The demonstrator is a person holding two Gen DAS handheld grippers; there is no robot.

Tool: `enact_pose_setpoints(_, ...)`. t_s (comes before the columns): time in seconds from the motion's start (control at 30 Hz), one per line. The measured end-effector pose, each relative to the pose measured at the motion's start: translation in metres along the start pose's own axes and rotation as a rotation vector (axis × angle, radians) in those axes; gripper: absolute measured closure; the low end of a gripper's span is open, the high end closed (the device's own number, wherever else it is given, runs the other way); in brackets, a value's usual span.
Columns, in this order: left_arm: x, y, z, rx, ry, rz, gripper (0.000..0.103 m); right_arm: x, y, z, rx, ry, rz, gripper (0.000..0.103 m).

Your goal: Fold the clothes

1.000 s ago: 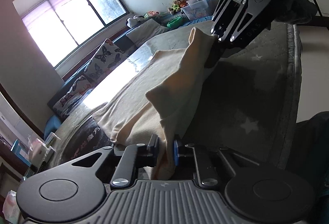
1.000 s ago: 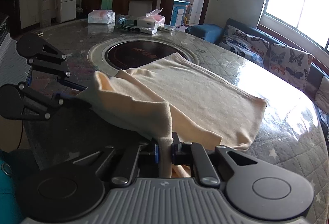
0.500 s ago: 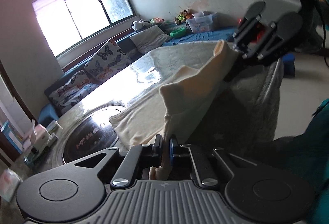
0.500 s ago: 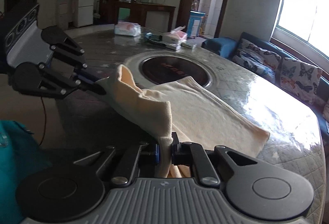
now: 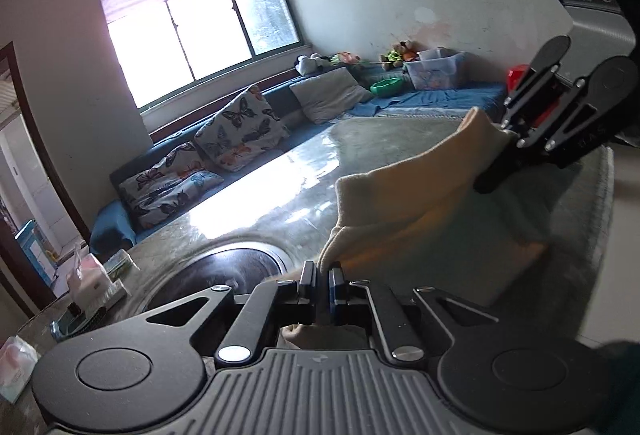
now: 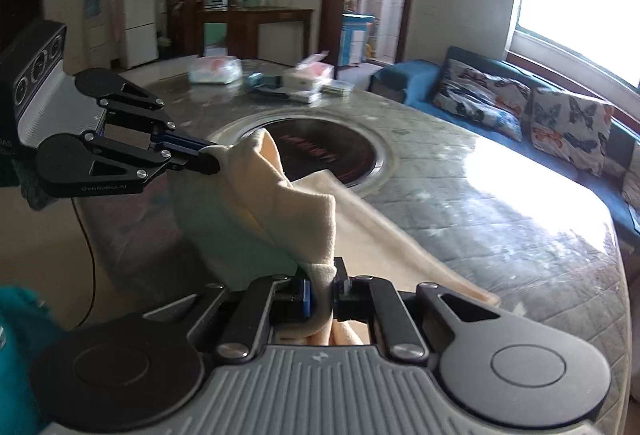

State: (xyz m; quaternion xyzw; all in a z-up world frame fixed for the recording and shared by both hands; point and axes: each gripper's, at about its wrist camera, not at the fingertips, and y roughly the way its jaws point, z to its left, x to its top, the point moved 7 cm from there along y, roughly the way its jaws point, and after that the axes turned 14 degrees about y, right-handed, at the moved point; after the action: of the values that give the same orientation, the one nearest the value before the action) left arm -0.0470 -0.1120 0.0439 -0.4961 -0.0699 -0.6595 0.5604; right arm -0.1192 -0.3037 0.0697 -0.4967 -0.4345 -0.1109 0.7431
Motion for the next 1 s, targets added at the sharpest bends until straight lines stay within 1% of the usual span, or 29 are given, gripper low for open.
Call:
enact_pose_setpoints(0.17, -0.007, 0.057, 0.01, 0.021, -0.048, 0.07, 0.097, 0.026, 0.041, -0.043, -0.058, 0.069, 0.012, 0.095)
enact_pose_setpoints(0.3, -0.013, 0.104, 0.016, 0.037, -0.087, 0.131, 0.097, 0.029, 0.08, -0.07, -0.117, 0.144, 0.012, 0.094)
enact_pose_setpoints(0.33, -0.015, 0.116, 0.018, 0.04, -0.097, 0.146, 0.097, 0.028, 0.088, -0.076, -0.135, 0.159, 0.006, 0.09)
enact_pose_setpoints(0.4, -0.018, 0.139, 0.021, 0.048, -0.117, 0.177, 0.095, 0.025, 0.103, -0.089, -0.179, 0.192, -0.007, 0.087)
enact_pose_setpoints(0.47, -0.022, 0.157, 0.024, 0.056, -0.133, 0.201, 0.09, 0.021, 0.114, -0.101, -0.199, 0.259, -0.019, 0.082)
enact_pose_setpoints(0.5, -0.023, 0.157, 0.024, 0.061, -0.14, 0.206, 0.088, 0.02, 0.114, -0.108, -0.214, 0.292, -0.032, 0.078)
enact_pose_setpoints(0.53, -0.024, 0.156, 0.026, 0.067, -0.15, 0.211, 0.079, 0.018, 0.115, -0.115, -0.229, 0.324, -0.047, 0.074)
enact_pose_setpoints(0.57, -0.024, 0.153, 0.028, 0.075, -0.161, 0.207, 0.075, 0.017, 0.112, -0.12, -0.248, 0.352, -0.066, 0.072)
enact_pose_setpoints(0.63, -0.023, 0.144, 0.034, 0.092, -0.181, 0.195, 0.075, 0.015, 0.104, -0.127, -0.286, 0.388, -0.104, 0.07)
enact_pose_setpoints(0.7, -0.022, 0.134, 0.039, 0.101, -0.222, 0.199, 0.069, 0.014, 0.095, -0.131, -0.325, 0.41, -0.143, 0.07)
enact_pose_setpoints(0.77, -0.021, 0.12, 0.041, 0.098, -0.26, 0.182, 0.058, 0.012, 0.086, -0.132, -0.365, 0.403, -0.18, 0.07)
enact_pose_setpoints(0.8, -0.02, 0.113, 0.041, 0.093, -0.276, 0.169, 0.054, 0.011, 0.082, -0.13, -0.382, 0.39, -0.197, 0.07)
enact_pose_setpoints(0.83, -0.019, 0.107, 0.039, 0.083, -0.288, 0.161, 0.047, 0.011, 0.079, -0.127, -0.392, 0.373, -0.213, 0.071)
enact_pose_setpoints(0.87, -0.019, 0.101, 0.036, 0.069, -0.299, 0.155, 0.043, 0.012, 0.076, -0.125, -0.403, 0.36, -0.227, 0.071)
enact_pose_setpoints(0.9, -0.018, 0.096, 0.034, 0.055, -0.31, 0.149, 0.043, 0.012, 0.075, -0.122, -0.405, 0.348, -0.237, 0.071)
enact_pose_setpoints(0.97, -0.017, 0.087, 0.026, 0.031, -0.32, 0.139, 0.042, 0.011, 0.076, -0.114, -0.36, 0.336, -0.228, 0.072)
enact_pose_setpoints(1.0, -0.016, 0.083, 0.021, 0.024, -0.313, 0.136, 0.039, 0.009, 0.078, -0.113, -0.346, 0.341, -0.217, 0.072)
